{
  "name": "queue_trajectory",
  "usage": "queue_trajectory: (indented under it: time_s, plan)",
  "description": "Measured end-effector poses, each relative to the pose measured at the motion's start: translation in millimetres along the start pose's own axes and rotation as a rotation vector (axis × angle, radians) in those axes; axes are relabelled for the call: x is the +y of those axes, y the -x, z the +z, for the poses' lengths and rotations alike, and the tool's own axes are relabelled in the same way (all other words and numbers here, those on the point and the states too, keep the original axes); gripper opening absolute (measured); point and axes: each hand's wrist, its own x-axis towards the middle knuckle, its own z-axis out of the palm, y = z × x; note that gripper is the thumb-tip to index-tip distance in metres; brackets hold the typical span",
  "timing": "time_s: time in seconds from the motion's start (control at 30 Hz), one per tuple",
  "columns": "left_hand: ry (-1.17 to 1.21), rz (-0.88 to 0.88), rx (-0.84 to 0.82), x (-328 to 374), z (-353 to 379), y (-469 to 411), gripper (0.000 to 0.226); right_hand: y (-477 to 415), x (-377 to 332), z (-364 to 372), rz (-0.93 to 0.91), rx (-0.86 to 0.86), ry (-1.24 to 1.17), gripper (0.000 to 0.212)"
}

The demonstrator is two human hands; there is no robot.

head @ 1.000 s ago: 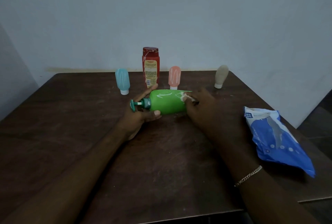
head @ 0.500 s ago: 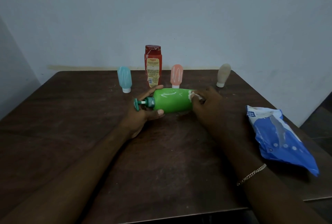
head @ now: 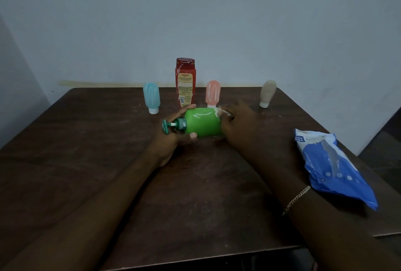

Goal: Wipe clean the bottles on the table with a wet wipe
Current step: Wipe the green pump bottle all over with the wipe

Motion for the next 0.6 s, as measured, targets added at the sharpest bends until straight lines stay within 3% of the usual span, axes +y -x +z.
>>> queue_trajectory:
  time_s: [0.2, 0.47, 0.6]
  plan:
    - [0.005, 0.0, 0.019, 0, -1, 0, 0.073, -13, -21, 18, -0.152, 0.006, -0.092, 0.009]
    - [0.053, -0.014, 0.048, 0, -1, -3, 0.074, -12, -4, 23, -0.074, 0.071, -0.112, 0.01]
    - [0.072, -0.051, 0.049, 5, 1, -1, 0.071, -4, -26, 26, -0.19, -0.06, -0.144, 0.014]
